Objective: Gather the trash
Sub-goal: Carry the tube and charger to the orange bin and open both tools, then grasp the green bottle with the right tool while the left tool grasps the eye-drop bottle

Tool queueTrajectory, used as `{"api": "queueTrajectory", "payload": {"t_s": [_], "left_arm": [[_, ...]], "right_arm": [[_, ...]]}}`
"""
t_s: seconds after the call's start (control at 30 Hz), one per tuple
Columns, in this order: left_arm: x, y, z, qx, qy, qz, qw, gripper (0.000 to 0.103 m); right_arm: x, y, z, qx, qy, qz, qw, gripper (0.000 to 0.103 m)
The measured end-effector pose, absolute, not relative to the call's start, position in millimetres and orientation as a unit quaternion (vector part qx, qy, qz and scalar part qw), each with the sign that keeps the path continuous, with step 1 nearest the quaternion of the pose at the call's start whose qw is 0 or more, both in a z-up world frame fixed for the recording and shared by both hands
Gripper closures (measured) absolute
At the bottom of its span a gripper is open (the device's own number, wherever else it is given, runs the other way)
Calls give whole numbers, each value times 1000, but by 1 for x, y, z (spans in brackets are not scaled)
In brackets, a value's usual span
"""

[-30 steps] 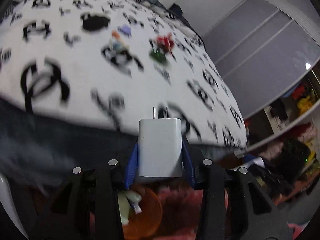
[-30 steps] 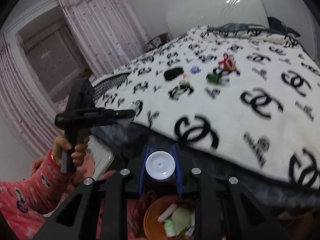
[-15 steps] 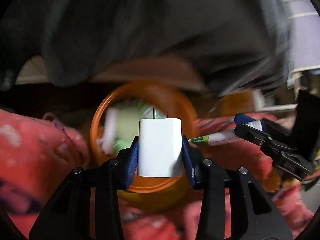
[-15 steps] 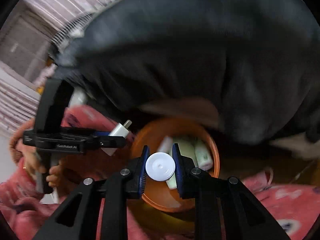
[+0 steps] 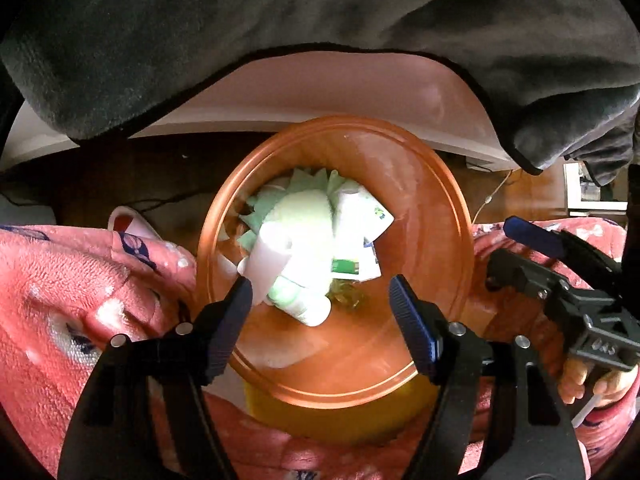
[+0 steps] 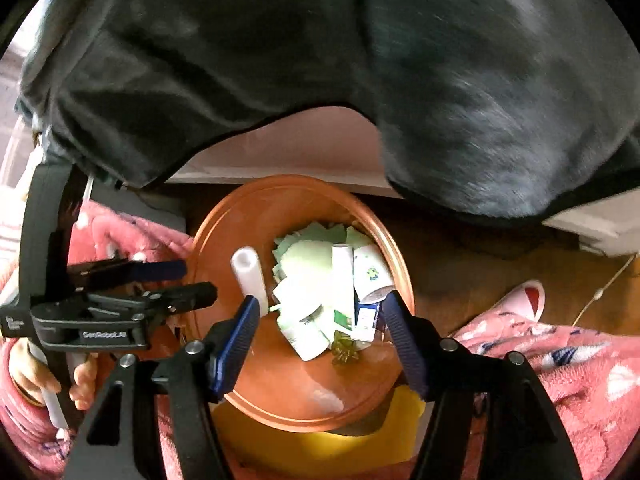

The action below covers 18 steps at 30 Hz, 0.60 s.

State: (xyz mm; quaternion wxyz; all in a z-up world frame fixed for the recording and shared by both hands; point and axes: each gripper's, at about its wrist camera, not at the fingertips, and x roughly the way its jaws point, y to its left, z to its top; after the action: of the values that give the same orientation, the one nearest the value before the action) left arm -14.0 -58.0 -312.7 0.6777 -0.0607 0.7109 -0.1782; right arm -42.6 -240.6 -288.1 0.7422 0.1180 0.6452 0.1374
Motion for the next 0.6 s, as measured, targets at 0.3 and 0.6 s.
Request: {"api": "queueTrajectory", "payload": {"t_s": [0.3,0.6], "left_arm": [[-20,-54,-295,-40,691,-158,704,34],[-22,-45,-196,33,570,-101,814,31]], "right_arm": [[-42,-249,-277,133,629,128,755,39],[-43,-255,-164,109,521,162,831,30]]}}
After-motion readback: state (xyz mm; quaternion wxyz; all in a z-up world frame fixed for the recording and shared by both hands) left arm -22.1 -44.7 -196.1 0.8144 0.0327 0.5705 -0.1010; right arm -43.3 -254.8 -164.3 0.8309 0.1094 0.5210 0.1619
